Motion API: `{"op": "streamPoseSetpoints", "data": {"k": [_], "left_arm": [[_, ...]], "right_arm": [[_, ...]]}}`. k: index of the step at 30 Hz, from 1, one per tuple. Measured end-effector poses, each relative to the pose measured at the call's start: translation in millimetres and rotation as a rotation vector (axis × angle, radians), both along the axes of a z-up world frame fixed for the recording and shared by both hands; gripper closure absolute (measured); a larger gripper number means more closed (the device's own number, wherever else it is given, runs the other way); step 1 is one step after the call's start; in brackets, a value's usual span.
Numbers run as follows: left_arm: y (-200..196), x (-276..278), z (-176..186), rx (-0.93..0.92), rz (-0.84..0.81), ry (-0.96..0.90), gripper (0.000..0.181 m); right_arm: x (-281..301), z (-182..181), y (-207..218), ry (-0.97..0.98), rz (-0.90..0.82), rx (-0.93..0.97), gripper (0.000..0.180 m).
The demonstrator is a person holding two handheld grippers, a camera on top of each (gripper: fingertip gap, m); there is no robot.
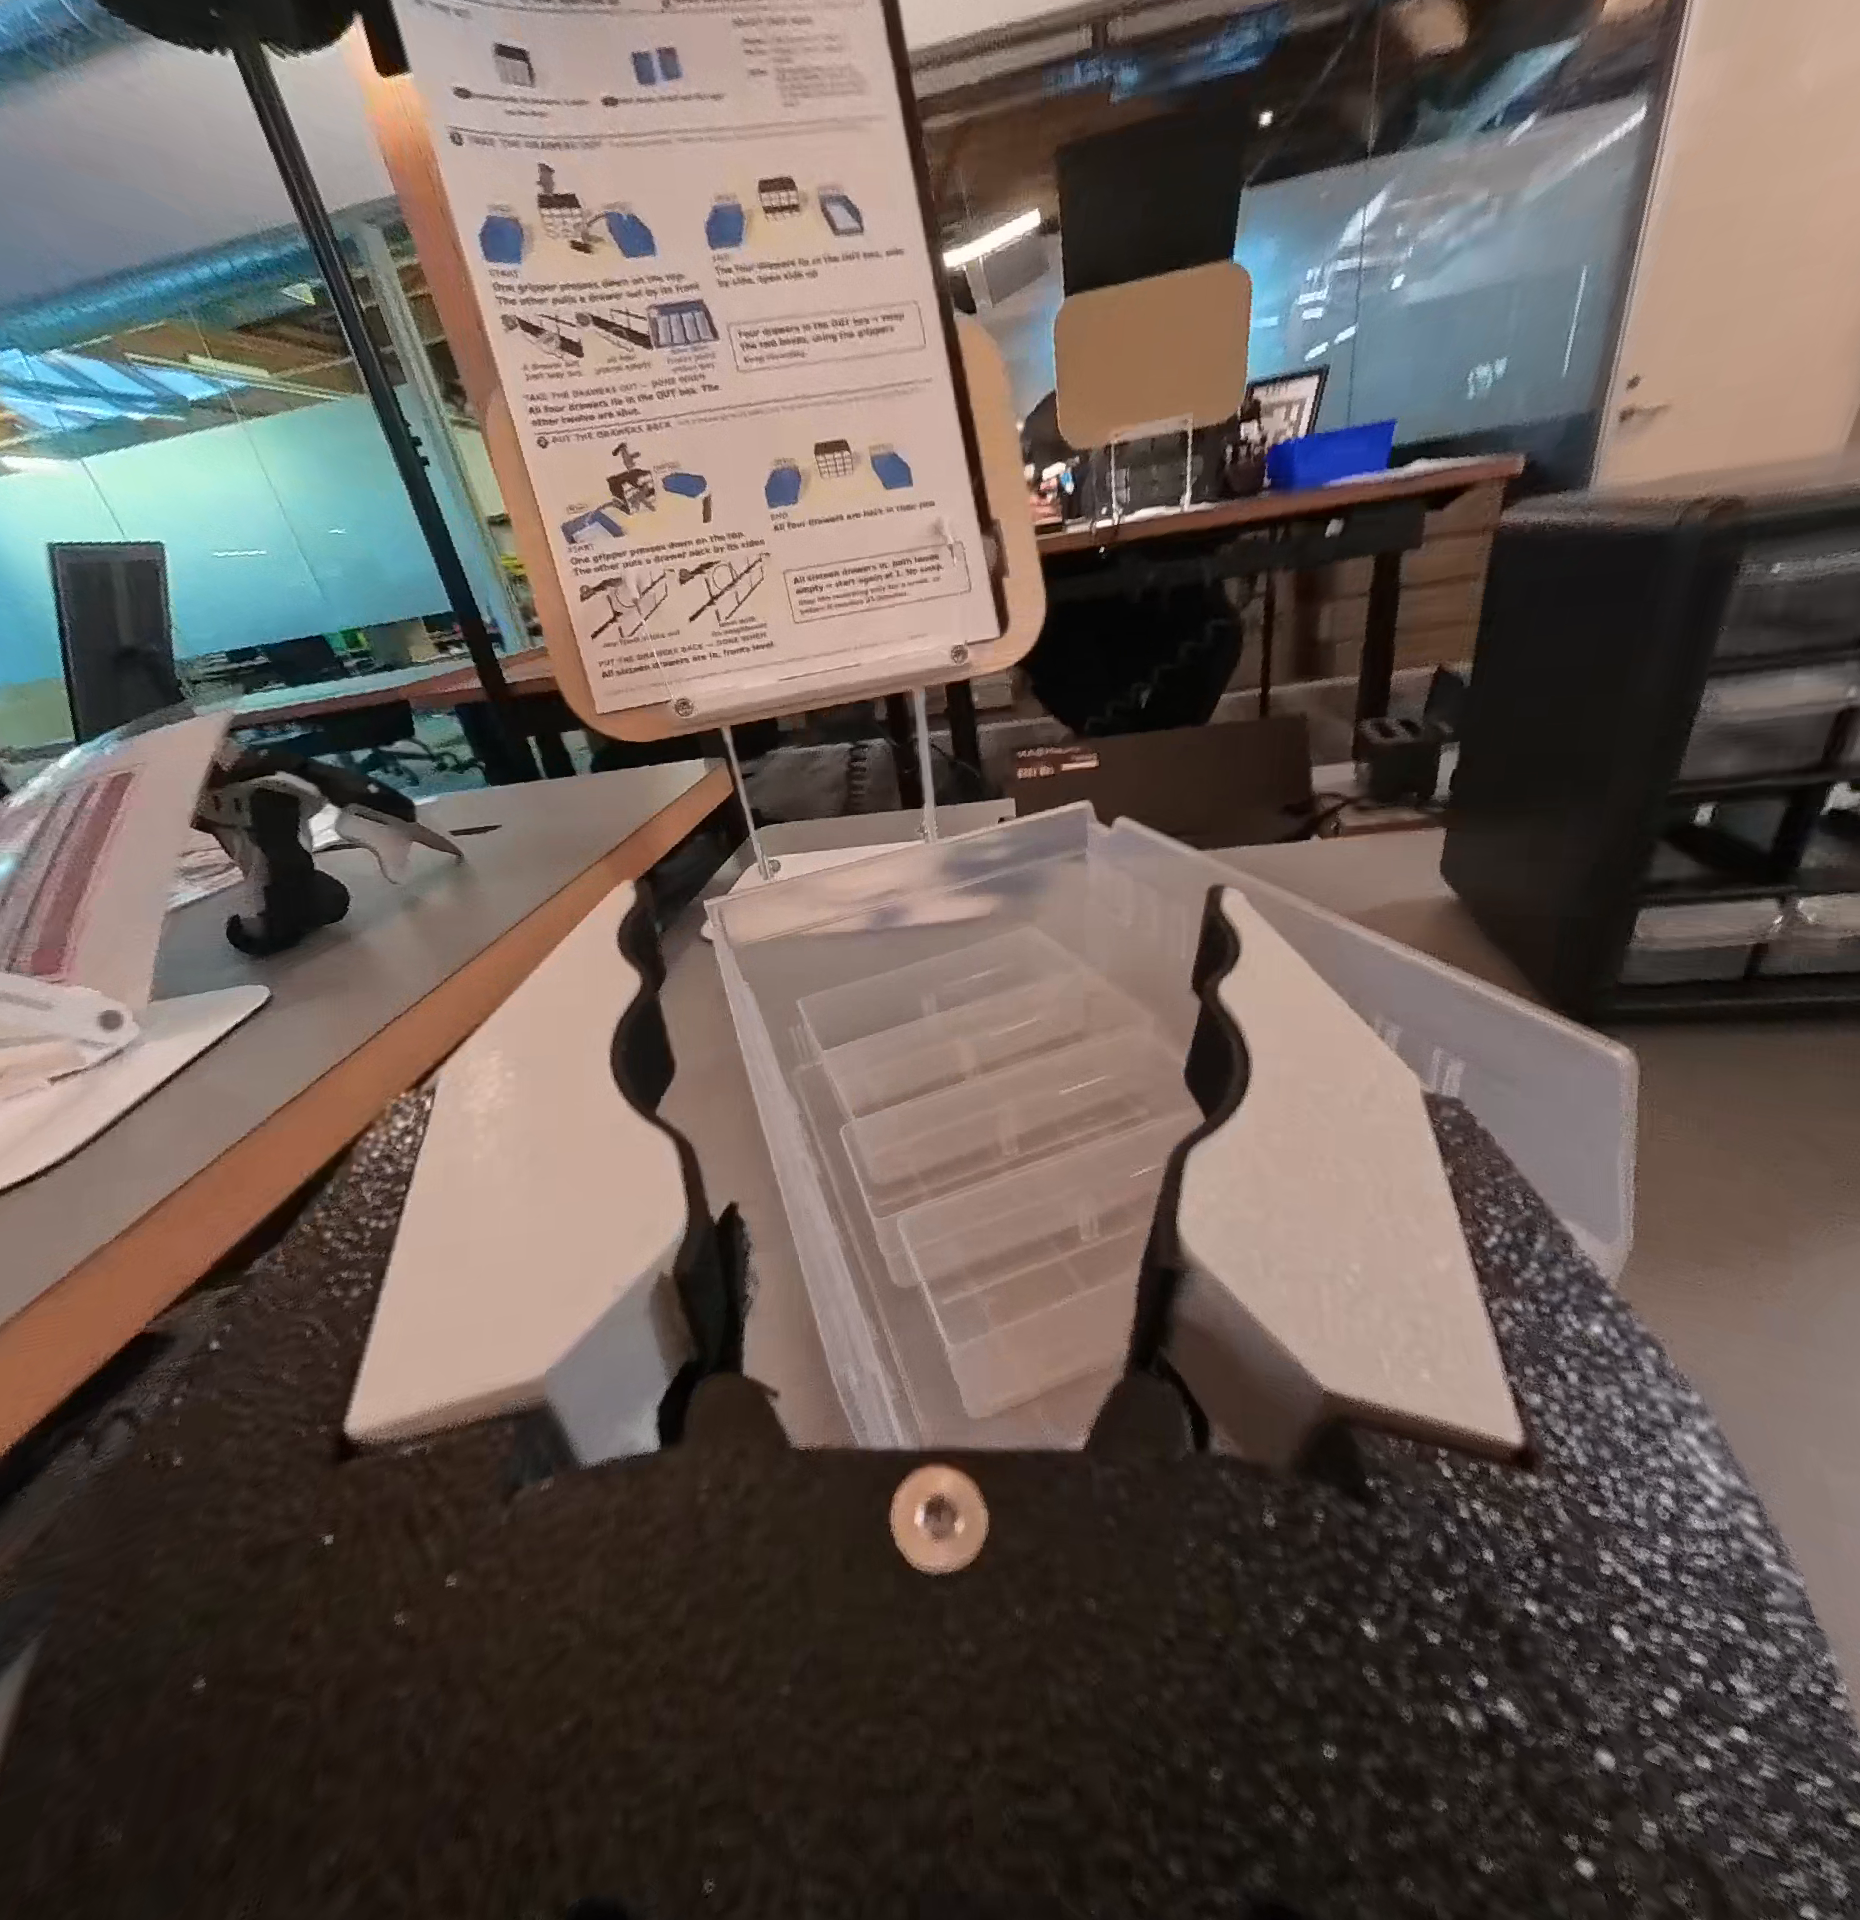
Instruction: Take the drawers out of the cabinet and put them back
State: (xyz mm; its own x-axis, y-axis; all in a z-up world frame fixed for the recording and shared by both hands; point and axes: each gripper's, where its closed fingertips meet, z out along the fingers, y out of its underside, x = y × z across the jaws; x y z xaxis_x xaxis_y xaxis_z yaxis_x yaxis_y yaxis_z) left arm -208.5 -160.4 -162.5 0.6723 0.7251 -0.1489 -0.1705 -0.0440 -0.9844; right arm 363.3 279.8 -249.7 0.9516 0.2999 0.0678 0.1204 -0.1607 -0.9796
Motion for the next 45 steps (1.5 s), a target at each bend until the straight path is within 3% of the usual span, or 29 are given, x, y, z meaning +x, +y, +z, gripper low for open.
{"op": "streamPoseSetpoints", "data": {"k": [5, 6, 7, 9, 10, 12, 17, 19, 22, 25, 27, 30, 38, 43, 45], "left_arm": [[-9.4, -13.8, -8.2, 0.006, 0.033, -0.059, 0.080], [-11.6, -17.8, -12.9, -0.015, 0.048, -0.078, 0.079], [-13.4, -21.4, -18.7, -0.043, 0.059, -0.102, 0.078], [-13.4, -22.4, -23.8, -0.068, 0.036, -0.119, 0.084], [-12.5, -18.7, -20.9, -0.054, 0.002, -0.099, 0.100], [-17.8, -18.7, -17.8, -0.043, 0.007, -0.072, 0.115], [-12.7, -20.0, -51.4, -0.130, -0.043, -0.257, 0.110], [-9.5, -19.0, -69.4, -0.186, -0.053, -0.345, 0.103], [-13.0, -22.7, -89.0, -0.278, -0.011, -0.417, 0.109], [-16.7, -25.2, -94.4, -0.352, 0.014, -0.405, 0.146], [-23.6, -31.2, -95.6, -0.434, 0.056, -0.362, 0.165], [-28.7, -40.8, -96.6, -0.550, 0.077, -0.304, 0.166], [-52.9, -97.9, -95.9, -0.675, 0.164, -0.239, 0.172], [-57.9, -118.0, -94.8, -0.657, 0.161, -0.264, 0.171], [-66.6, -123.6, -77.1, -0.625, 0.245, -0.218, 0.152]], "right_arm": [[3.4, -35.7, 10.7, -0.085, -0.038, -0.164, 0.083], [-0.4, -40.1, 12.7, -0.042, 0.005, -0.201, 0.097], [-8.4, -40.6, 13.1, 0.018, 0.077, -0.230, 0.130], [-10.1, -39.0, 20.6, 0.073, 0.122, -0.262, 0.140], [-9.2, -39.1, 26.2, 0.065, 0.135, -0.271, 0.142], [-7.1, -38.7, 39.4, 0.042, 0.158, -0.279, 0.150], [1.7, -38.9, 84.5, -0.099, 0.199, -0.284, 0.175], [-2.3, -39.3, 101.7, -0.106, 0.238, -0.296, 0.176], [-11.7, -39.4, 122.2, -0.073, 0.252, -0.310, 0.176], [-16.0, -38.3, 133.3, -0.084, 0.228, -0.296, 0.173], [-20.6, -33.6, 130.6, -0.073, 0.236, -0.277, 0.151], [-25.1, -7.6, 116.9, -0.012, 0.227, -0.186, 0.126], [-69.4, 98.2, 41.7, 0.040, 0.387, 0.138, 0.134], [-147.1, 108.9, 4.4, -0.031, 0.582, 0.254, 0.131], [-188.5, 112.8, -19.6, 0.015, 0.715, 0.305, 0.128]]}}
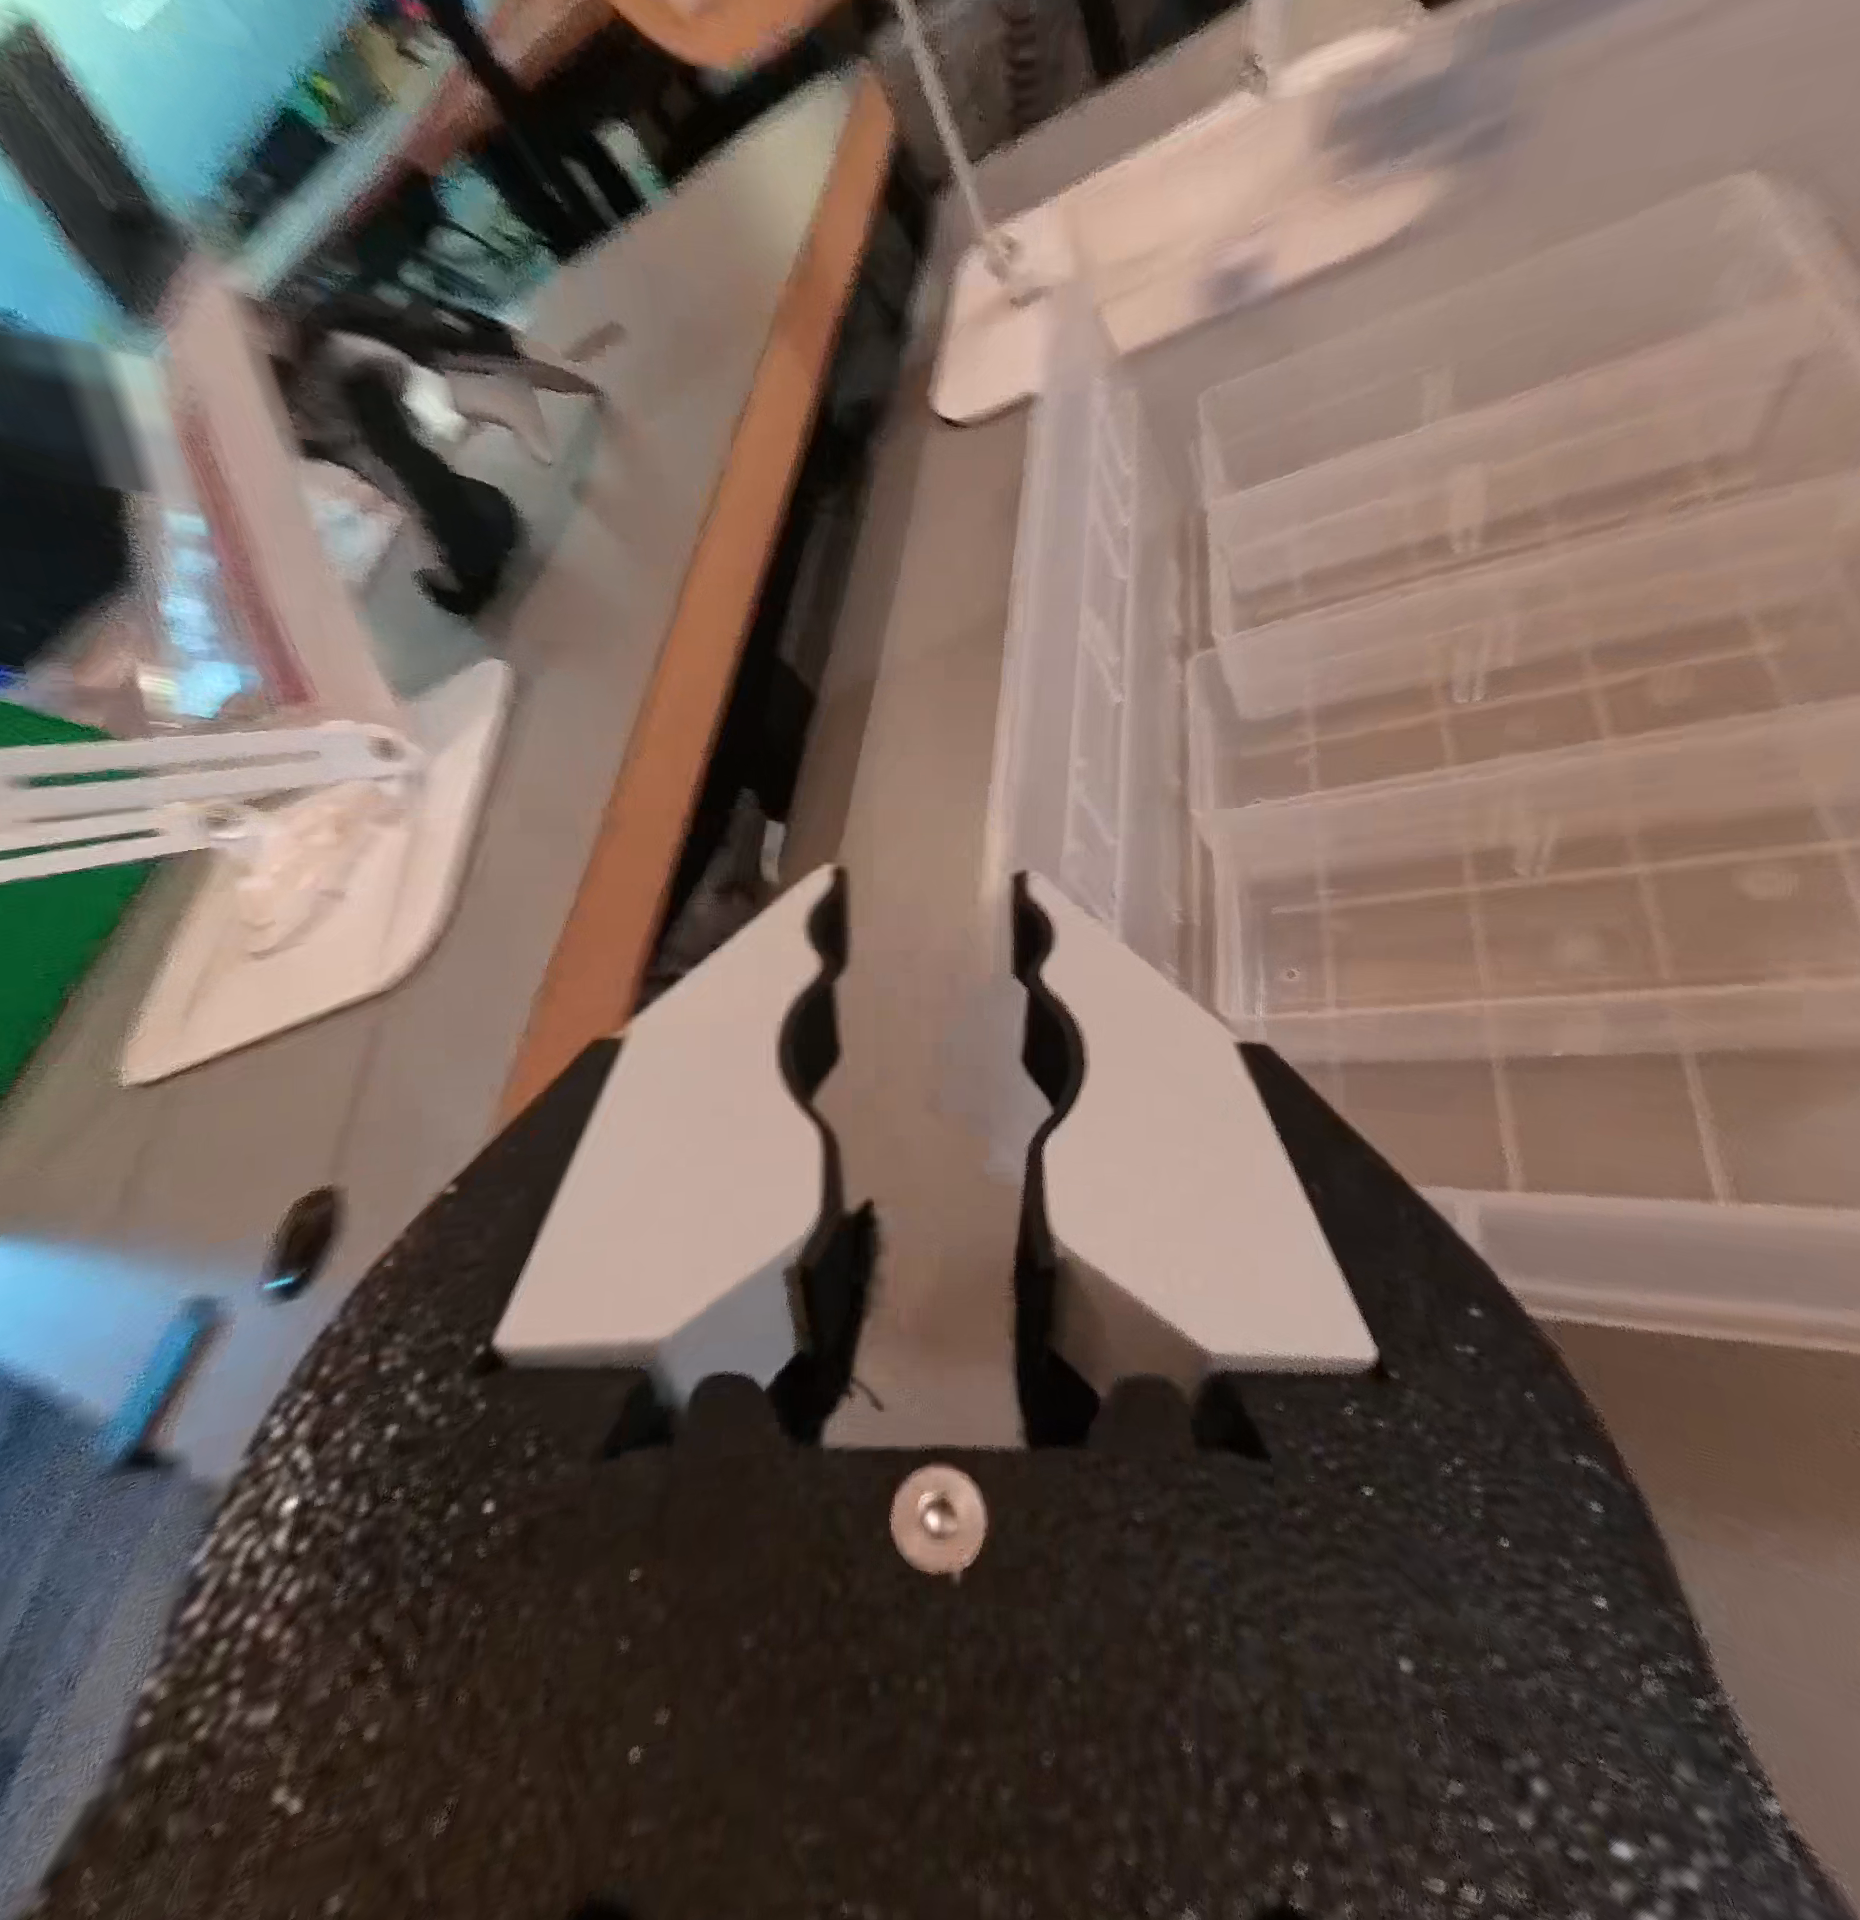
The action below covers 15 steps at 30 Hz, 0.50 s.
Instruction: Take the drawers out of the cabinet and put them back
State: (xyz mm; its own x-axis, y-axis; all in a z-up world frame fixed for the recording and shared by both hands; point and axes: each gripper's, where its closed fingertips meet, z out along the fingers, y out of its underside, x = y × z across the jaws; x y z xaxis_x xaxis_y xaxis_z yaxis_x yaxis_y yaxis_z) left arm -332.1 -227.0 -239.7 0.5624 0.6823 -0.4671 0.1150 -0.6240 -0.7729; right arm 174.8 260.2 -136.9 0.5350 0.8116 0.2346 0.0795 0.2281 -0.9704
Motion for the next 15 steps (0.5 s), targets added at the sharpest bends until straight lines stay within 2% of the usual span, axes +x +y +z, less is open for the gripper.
{"op": "streamPoseSetpoints", "data": {"k": [2, 4, 6, 11, 15], "left_arm": [[-3.1, 2.7, 30.7, 0.036, 0.030, 0.116, 0.136], [20.8, 17.0, 57.0, 0.157, -0.070, 0.143, 0.135], [55.2, 31.6, 72.5, 0.229, -0.214, 0.111, 0.138], [129.3, 49.5, 69.5, 0.198, -0.491, -0.103, 0.136], [163.9, 31.8, 50.4, 0.081, -0.522, -0.204, 0.133]], "right_arm": [[-39.9, -1.8, -28.3, 0.049, 0.133, 0.051, 0.127], [-77.0, -18.3, -53.9, 0.041, 0.231, 0.134, 0.127], [-105.3, -38.6, -69.7, 0.014, 0.259, 0.238, 0.127], [-135.0, -72.6, -100.6, -0.004, 0.319, 0.347, 0.125], [-134.4, -85.7, -102.3, -0.016, 0.325, 0.322, 0.126]]}}
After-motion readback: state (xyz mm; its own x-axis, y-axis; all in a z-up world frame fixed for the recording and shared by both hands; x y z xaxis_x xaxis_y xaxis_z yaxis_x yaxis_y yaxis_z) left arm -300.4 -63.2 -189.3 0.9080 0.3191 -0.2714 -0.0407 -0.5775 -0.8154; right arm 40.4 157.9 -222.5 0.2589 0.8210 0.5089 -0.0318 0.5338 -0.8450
